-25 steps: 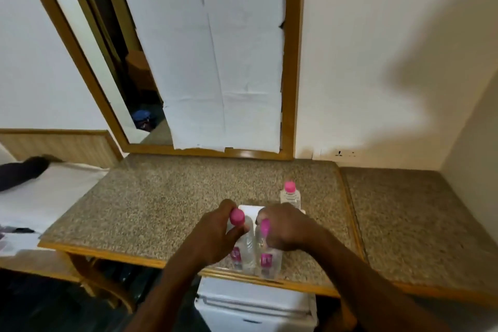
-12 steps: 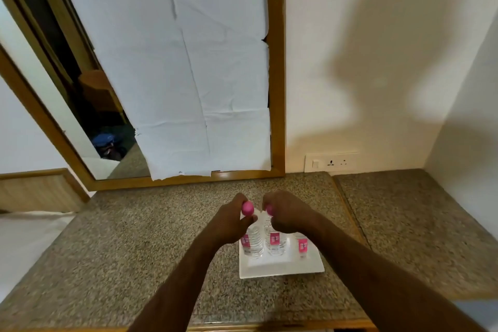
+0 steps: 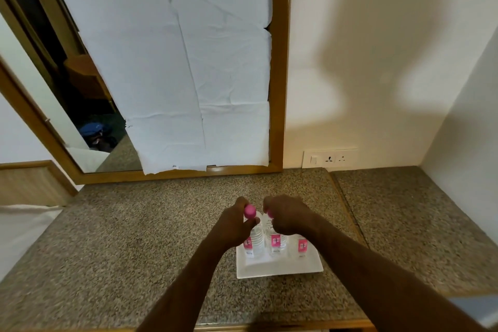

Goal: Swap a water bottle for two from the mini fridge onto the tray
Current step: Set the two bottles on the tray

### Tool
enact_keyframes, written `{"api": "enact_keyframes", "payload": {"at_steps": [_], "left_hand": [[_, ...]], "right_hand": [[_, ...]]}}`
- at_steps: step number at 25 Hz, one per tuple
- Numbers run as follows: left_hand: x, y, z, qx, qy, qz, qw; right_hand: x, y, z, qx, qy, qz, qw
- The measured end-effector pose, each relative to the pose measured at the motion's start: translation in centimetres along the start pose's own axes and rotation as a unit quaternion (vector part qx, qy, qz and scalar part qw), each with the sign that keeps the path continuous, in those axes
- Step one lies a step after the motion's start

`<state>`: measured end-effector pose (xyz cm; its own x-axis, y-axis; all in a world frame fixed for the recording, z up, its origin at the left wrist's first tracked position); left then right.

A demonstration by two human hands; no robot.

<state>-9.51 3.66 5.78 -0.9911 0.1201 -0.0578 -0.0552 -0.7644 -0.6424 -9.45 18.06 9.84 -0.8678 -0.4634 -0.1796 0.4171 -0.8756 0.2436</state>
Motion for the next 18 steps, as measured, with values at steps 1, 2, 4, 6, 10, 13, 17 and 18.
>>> {"api": "enact_keyframes", "payload": {"at_steps": [1, 2, 4, 6, 10, 13, 17, 18], "left_hand": [[0.0, 0.1, -0.1, -0.002, 0.0, 0.004, 1.0], [-0.1, 0.2, -0.3, -0.005, -0.002, 0.008, 1.0], [-0.3, 0.3, -0.7, -0.008, -0.004, 0.013, 1.0], [-0.5, 0.3, -1.3, -0.008, -0.005, 0.019, 1.0], [-0.6, 0.0, -1.9, -0.004, -0.016, 0.022, 1.0], [-0.7, -0.1, -2.0, -0.008, -0.021, 0.025, 0.999], [-0.8, -0.2, -2.1, -0.016, -0.03, 0.036, 0.999], [-0.8, -0.2, -2.1, -0.015, -0.03, 0.035, 0.999]], "right_hand": [[0.1, -0.1, -0.3, -0.016, 0.008, 0.001, 1.0], [0.2, -0.3, -0.5, -0.027, 0.012, 0.001, 1.0], [0.3, -0.6, -1.1, -0.034, 0.016, 0.001, 0.999], [0.2, -0.9, -1.5, -0.033, 0.016, 0.0, 0.999], [0.1, -1.5, -1.6, -0.022, -0.002, 0.006, 1.0], [0.1, -1.7, -1.7, -0.004, -0.012, 0.01, 1.0], [-0.1, -1.9, -1.9, 0.004, -0.027, 0.021, 0.999], [-0.1, -1.9, -1.8, 0.004, -0.03, 0.023, 0.999]]}}
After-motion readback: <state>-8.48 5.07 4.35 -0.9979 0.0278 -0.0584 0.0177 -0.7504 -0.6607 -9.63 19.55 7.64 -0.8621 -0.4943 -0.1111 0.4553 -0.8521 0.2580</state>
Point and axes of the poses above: each hand's wrist, its own x-axis towards the middle knuckle, its own z-axis out of the back of the hand, y = z × x, the point moved 4 cm from there along x, towards the middle knuckle, and after that the axes turned 9 degrees about z, right-handed, at the moved point
